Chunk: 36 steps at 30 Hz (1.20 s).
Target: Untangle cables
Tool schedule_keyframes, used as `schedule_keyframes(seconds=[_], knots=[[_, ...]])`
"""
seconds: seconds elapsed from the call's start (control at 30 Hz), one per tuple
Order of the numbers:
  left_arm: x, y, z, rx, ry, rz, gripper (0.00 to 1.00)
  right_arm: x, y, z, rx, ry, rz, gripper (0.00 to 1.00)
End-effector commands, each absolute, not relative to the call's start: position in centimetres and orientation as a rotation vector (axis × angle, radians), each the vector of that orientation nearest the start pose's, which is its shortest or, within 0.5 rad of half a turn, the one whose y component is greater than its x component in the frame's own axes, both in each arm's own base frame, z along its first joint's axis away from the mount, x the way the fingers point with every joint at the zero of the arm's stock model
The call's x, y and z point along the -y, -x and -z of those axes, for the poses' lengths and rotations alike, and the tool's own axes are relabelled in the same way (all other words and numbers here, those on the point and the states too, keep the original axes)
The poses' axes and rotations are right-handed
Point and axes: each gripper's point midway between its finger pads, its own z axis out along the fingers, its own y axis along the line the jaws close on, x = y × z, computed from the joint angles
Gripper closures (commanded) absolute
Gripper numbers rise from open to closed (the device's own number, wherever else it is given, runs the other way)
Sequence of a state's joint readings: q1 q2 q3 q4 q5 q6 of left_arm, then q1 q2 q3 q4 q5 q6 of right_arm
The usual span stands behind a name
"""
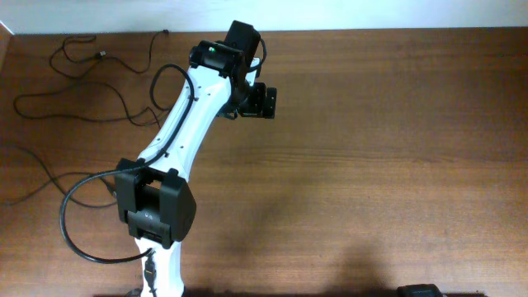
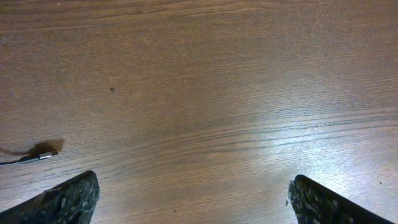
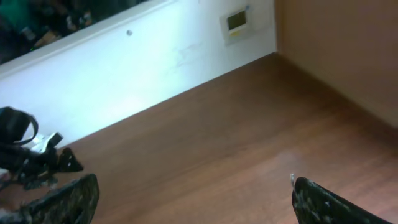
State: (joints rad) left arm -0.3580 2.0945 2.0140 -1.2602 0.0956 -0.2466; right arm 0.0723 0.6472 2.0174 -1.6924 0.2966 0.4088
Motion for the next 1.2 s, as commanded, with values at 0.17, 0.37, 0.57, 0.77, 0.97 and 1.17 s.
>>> schedule_keyframes(seconds=[0.17,0.37,0.57,0.77,0.97,1.17], knots=[[17.5,-42.2,-14.8,-2.921,-0.193,0.219,0.02,5.4,-1.5,-43.0,-1.806,-0.524,-0.003,0.02],[17.5,-42.2,-14.8,-2.921,-0.192,0.219,0.01,5.1,-5.1,-39.2,-1.849,-0.463,0.04,0.02],[17.5,-42.2,-14.8,-2.921,-0.193,0.219,0.01,1.7,-11.4,-35.5,-1.791,-0.131,0.01,0.02],[17.5,-42.2,-14.8,-2.922,-0.193,0.219,0.01,-1.3,-15.7,-30.5,-1.752,0.067,-0.06,0.02],[17.5,-42.2,-14.8,-2.921,-0.192,0.219,0.01,-5.1,-18.7,-25.9,-1.665,0.307,-0.164,0.01],[17.5,-42.2,-14.8,-2.921,-0.192,0.22,0.01,-6.1,-20.4,-24.0,-1.575,0.343,-0.199,0.02]])
